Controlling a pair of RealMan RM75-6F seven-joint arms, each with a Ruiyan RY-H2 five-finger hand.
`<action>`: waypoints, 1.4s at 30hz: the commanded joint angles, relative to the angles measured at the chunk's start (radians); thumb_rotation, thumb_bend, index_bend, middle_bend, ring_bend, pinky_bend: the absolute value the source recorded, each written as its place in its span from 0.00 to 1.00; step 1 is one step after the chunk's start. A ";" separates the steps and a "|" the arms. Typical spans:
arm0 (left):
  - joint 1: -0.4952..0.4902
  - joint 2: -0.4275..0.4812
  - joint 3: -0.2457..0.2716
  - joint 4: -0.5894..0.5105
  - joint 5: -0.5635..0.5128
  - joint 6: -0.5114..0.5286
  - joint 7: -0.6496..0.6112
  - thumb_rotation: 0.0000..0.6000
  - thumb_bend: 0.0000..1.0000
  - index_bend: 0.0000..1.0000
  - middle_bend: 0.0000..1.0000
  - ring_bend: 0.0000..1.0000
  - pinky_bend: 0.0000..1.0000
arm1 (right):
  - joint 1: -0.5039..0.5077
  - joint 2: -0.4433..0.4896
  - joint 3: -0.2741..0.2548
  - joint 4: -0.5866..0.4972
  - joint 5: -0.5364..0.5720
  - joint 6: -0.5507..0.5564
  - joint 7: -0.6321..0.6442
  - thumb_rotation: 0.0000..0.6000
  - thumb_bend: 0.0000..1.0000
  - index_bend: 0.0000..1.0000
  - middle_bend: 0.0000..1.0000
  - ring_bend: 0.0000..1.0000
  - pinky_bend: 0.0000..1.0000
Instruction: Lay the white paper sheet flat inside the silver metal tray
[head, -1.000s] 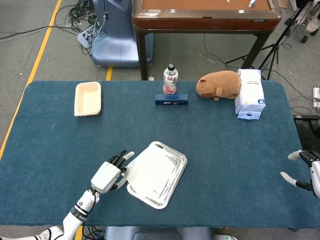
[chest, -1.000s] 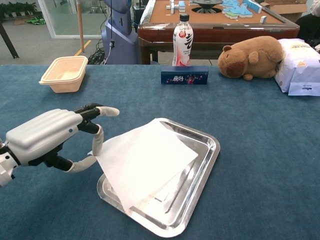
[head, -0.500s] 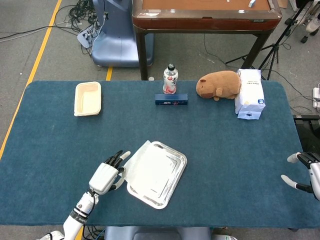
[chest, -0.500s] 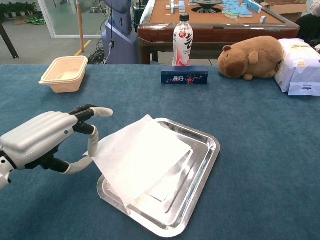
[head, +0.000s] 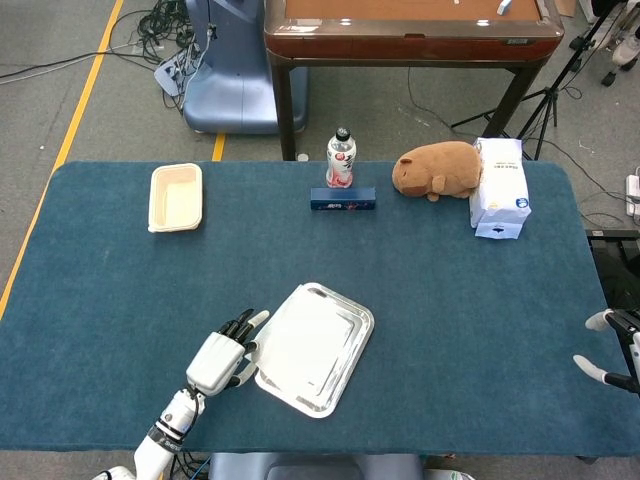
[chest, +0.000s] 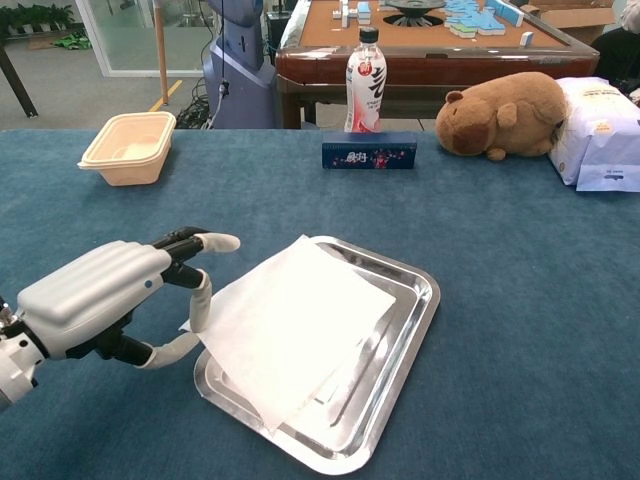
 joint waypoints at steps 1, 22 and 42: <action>-0.001 0.000 0.000 -0.007 0.005 0.002 0.011 1.00 0.44 0.69 0.11 0.00 0.22 | -0.001 0.000 0.000 -0.001 0.000 0.001 0.000 1.00 0.06 0.48 0.49 0.40 0.42; -0.013 -0.019 0.012 -0.030 0.036 -0.015 0.043 1.00 0.44 0.47 0.11 0.00 0.22 | -0.004 0.001 0.008 0.006 0.011 0.009 0.022 1.00 0.06 0.48 0.49 0.40 0.42; -0.016 0.032 0.005 -0.094 0.033 -0.026 0.110 1.00 0.44 0.17 0.11 0.04 0.23 | -0.001 -0.002 0.008 0.004 0.018 -0.003 0.008 1.00 0.06 0.48 0.49 0.39 0.42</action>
